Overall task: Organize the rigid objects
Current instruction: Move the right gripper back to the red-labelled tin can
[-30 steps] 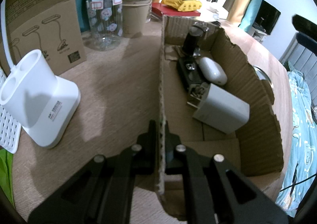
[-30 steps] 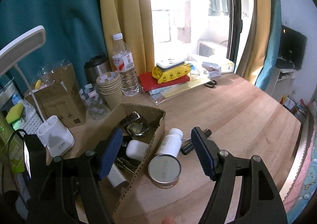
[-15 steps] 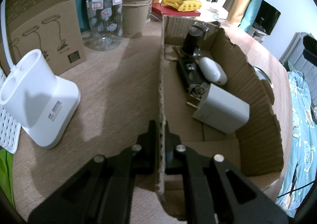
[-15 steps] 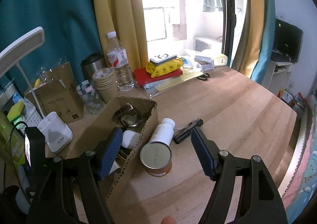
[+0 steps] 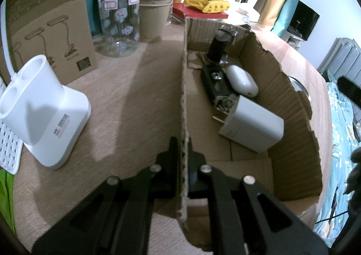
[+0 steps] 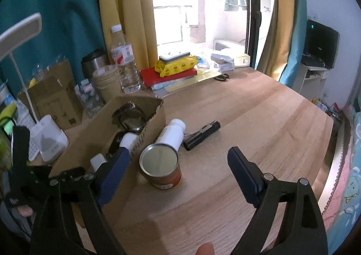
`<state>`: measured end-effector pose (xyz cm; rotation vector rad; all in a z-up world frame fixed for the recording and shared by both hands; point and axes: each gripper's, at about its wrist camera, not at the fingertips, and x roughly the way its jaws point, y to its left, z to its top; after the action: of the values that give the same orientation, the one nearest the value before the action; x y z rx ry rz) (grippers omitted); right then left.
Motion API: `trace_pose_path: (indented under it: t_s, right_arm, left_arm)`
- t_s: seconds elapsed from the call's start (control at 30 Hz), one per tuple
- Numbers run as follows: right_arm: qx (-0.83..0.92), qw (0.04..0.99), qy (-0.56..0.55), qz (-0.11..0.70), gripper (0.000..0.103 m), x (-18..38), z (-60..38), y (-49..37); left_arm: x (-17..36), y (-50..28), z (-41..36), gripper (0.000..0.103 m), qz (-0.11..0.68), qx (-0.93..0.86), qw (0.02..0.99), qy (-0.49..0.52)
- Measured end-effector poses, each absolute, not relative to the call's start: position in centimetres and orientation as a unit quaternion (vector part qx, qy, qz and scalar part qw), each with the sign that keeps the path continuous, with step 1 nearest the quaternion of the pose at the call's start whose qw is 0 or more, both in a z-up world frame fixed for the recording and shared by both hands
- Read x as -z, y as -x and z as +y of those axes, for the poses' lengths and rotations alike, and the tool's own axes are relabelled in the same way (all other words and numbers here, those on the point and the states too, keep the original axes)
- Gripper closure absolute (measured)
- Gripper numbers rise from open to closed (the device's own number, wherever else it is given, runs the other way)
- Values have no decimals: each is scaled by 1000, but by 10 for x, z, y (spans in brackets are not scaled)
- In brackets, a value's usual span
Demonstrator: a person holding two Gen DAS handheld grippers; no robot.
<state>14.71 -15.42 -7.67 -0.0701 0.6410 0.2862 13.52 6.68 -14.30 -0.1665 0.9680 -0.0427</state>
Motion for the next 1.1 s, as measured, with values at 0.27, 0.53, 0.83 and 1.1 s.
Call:
trace_pose_path:
  t_s: [0.27,0.53,0.83,1.1]
  right_arm:
    - [-151,929,46,334,12,99,-149,-151]
    - [-152,921,45,355,12,112,-149,-160]
    - [-155,915,45,371,12,123,-146,-168]
    - [-166,910,55,376,12,130,-142,-173]
  left_arm:
    - [143,-135,67,98,465,21,881,80]
    - [143,-136,67,98,466,22,881,82]
    - [144,-136,66,98,466,22,881,80]
    - [144,-136,63,98,466,23,881,79]
